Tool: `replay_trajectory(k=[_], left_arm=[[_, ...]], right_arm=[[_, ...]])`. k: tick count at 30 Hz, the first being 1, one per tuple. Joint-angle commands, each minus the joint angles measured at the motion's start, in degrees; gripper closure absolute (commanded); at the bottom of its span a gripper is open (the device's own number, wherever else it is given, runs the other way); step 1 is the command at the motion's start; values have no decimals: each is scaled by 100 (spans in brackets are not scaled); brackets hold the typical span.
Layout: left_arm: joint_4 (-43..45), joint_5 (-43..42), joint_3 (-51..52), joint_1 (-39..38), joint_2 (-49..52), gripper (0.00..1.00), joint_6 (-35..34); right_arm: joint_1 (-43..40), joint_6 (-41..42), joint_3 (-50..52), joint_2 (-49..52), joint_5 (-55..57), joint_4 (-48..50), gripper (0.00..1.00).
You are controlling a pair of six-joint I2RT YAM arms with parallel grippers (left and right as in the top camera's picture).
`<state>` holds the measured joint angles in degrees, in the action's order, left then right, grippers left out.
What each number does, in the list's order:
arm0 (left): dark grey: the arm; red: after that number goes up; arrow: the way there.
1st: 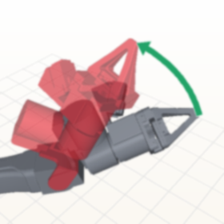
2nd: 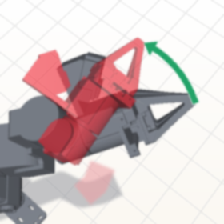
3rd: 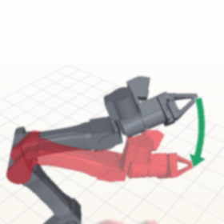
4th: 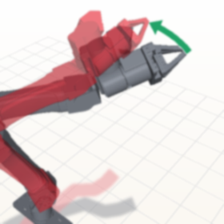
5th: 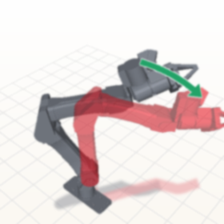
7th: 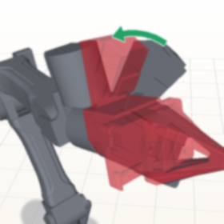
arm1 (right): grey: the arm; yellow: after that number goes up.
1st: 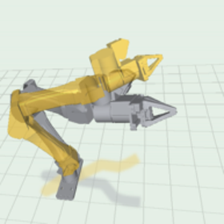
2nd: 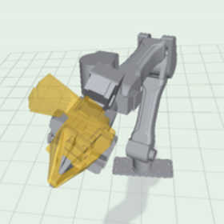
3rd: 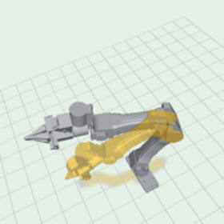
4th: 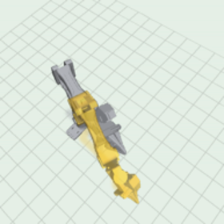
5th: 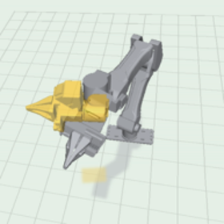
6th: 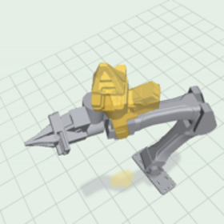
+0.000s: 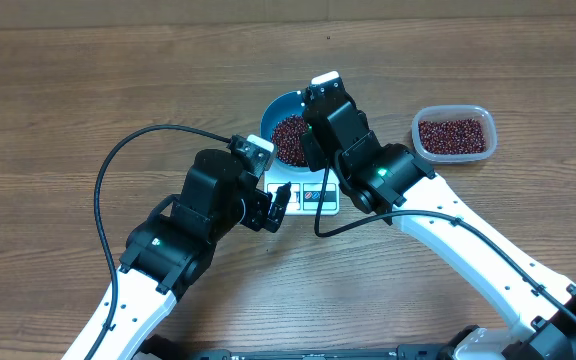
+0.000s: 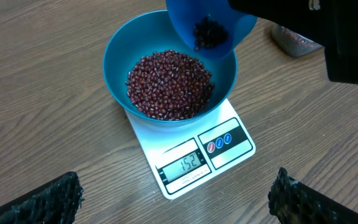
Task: Scoop item into bowl and weigh 150g on scale
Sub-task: 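Tip the blue cup to pour beans into the teal bowl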
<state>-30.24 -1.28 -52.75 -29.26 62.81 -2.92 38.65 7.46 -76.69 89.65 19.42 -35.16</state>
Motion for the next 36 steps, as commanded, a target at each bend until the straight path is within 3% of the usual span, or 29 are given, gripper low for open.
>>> replay_trajectory(k=[1, 18, 36], left_arm=[[7, -2, 55, -2, 22, 1, -52], [7, -2, 55, -2, 22, 1, -52], [7, -2, 55, -2, 22, 1, -52]], right_arm=[[7, 26, -28, 13, -4, 42, 96], [4, 328, -28, 13, -50, 42, 96], [-782, 651, -31, 11, -1941, 321, 96]])
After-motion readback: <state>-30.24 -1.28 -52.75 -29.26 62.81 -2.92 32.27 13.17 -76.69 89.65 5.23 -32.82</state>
